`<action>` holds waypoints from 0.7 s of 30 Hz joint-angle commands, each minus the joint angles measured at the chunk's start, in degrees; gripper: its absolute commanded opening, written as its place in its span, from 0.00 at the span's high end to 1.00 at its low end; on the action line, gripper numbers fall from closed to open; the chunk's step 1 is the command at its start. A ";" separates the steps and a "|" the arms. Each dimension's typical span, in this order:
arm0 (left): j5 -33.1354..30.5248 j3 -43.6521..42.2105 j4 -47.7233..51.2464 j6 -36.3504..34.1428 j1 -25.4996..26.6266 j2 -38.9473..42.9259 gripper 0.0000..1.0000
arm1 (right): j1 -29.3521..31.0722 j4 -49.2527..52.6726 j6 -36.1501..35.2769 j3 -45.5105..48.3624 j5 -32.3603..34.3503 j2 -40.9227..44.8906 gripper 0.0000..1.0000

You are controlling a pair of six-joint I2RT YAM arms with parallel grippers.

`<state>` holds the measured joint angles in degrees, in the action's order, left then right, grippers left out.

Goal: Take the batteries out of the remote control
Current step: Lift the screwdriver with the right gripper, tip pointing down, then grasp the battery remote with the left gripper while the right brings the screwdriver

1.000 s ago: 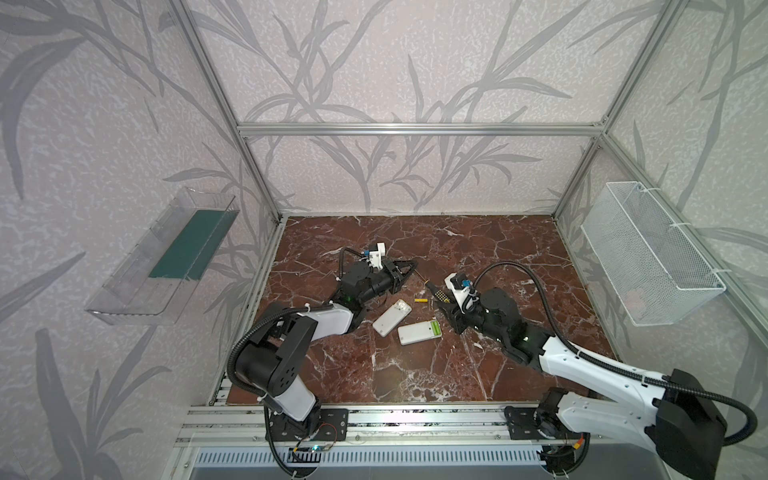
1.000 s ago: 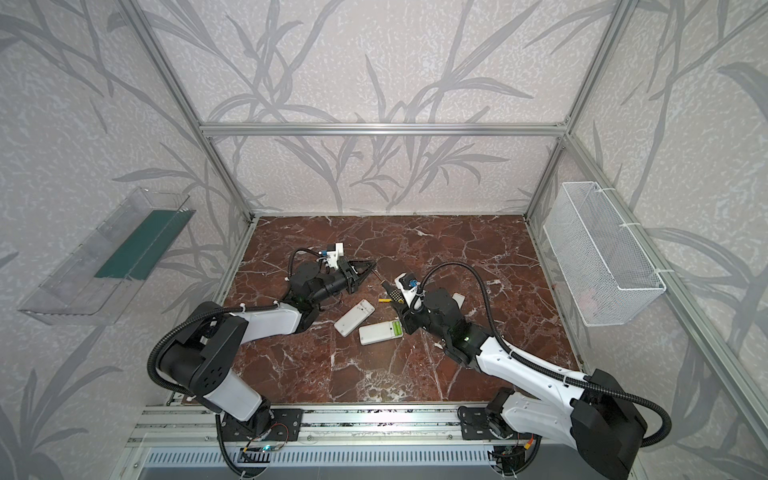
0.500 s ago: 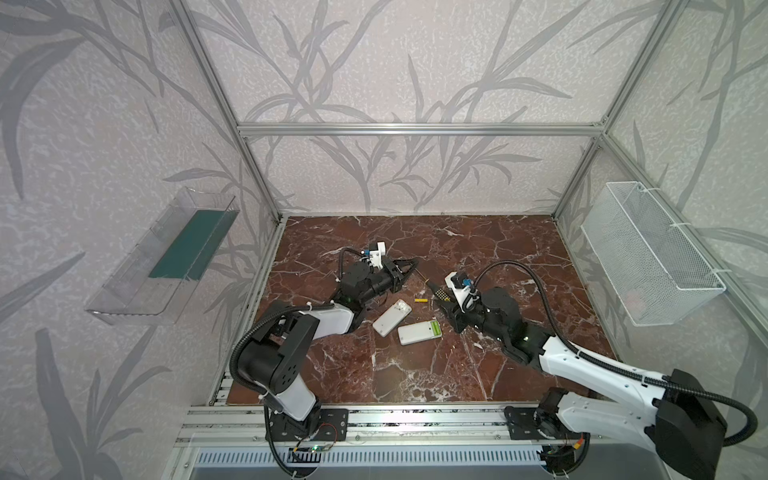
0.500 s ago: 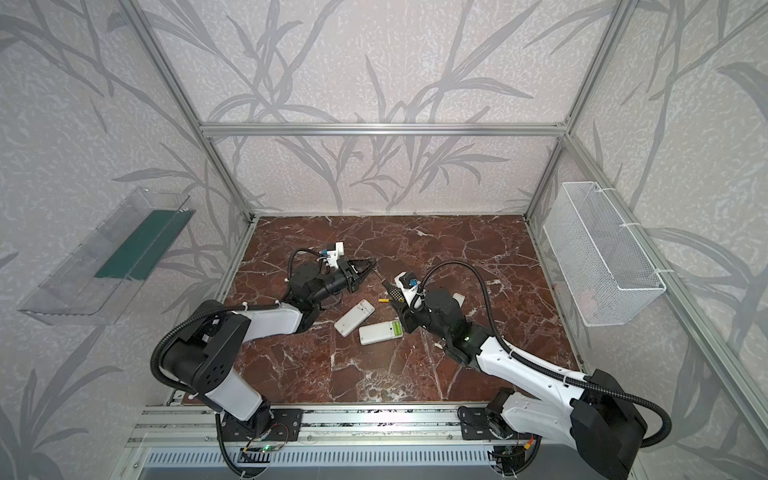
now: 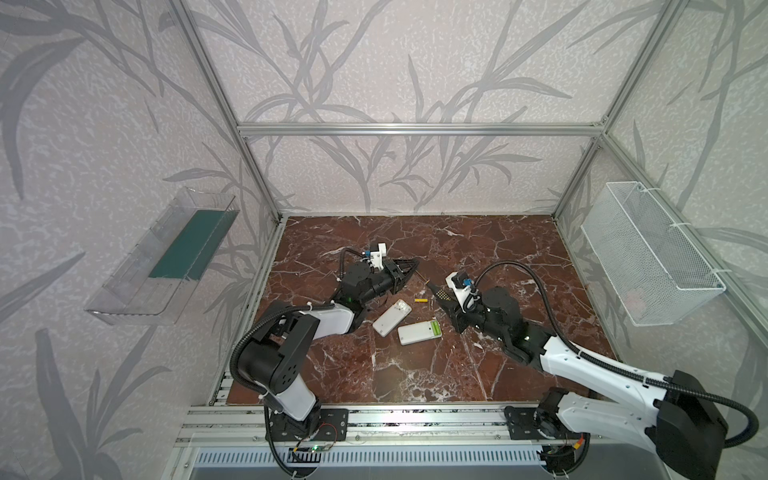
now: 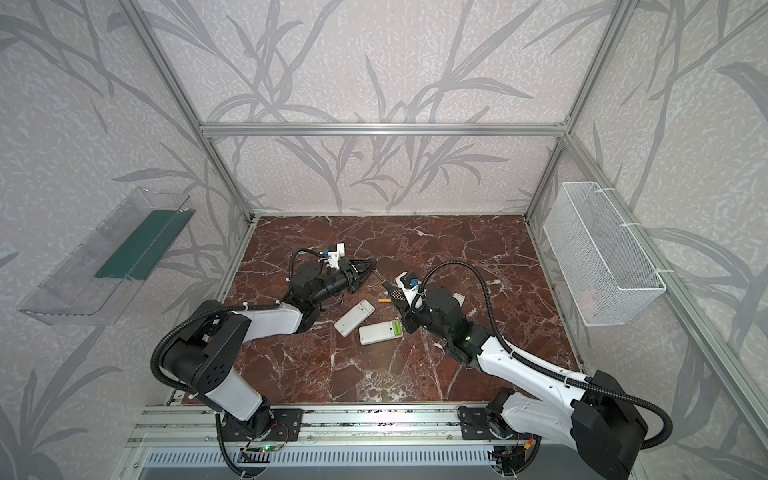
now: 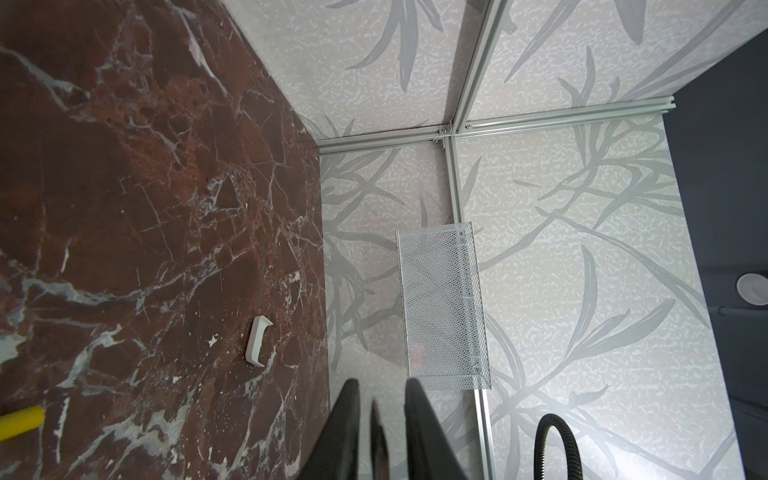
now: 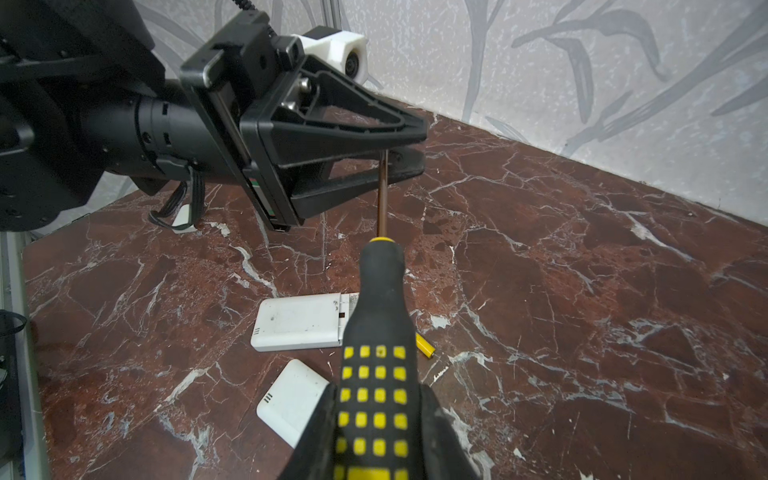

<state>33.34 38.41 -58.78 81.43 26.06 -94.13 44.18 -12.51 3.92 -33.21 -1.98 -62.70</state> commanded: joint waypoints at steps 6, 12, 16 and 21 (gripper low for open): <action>1.71 8.46 38.85 -23.78 -2.78 6.98 0.01 | 0.02 13.88 -3.06 -1.68 5.96 6.21 1.00; -7.58 18.44 68.78 -48.41 -2.73 8.83 0.01 | 0.11 23.40 -1.87 -2.91 10.06 8.34 1.00; -9.00 18.66 71.26 -60.59 -2.22 10.45 0.01 | 0.11 30.10 -0.01 -5.79 10.85 6.50 1.00; -12.36 15.88 71.53 -77.90 1.45 14.49 0.01 | 0.11 36.81 2.43 -9.12 9.91 3.76 1.00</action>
<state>23.94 55.77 8.67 19.51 25.36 -82.96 44.18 18.65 4.36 -39.68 7.46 -58.33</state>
